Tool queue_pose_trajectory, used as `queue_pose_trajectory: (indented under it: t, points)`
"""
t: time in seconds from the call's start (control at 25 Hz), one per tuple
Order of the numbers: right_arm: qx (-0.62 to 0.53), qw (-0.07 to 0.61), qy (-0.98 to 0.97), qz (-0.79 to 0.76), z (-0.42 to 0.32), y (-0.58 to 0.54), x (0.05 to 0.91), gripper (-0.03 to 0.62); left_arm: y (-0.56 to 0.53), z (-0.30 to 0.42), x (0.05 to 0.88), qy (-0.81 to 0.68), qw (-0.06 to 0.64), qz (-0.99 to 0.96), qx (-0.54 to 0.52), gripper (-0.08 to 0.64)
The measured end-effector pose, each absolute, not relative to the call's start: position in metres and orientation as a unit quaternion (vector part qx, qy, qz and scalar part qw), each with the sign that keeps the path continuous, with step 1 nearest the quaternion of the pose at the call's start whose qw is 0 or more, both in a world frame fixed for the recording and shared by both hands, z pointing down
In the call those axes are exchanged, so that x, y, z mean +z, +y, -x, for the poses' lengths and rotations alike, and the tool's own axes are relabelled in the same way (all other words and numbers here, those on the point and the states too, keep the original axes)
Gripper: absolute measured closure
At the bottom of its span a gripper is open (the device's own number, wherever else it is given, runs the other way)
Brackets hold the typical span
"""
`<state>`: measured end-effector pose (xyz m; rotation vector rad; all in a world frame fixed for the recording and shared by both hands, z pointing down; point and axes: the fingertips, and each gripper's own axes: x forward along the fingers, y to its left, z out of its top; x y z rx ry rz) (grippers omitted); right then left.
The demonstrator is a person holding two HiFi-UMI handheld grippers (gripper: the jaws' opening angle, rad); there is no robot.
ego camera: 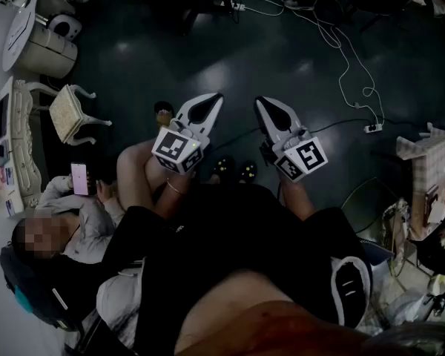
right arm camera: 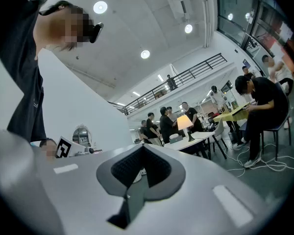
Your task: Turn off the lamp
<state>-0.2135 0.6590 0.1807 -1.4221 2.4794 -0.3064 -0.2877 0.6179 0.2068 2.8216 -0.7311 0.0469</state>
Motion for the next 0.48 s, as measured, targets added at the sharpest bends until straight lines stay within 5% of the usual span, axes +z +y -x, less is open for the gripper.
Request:
queue_pose_trajectory:
  t: [0.48]
  points:
    - [-0.107,0.145,0.853,0.49,0.194,0.672,0.179,0.594,0.624,0.272,0.203,-0.25,0.103,-0.963,0.017,0.552]
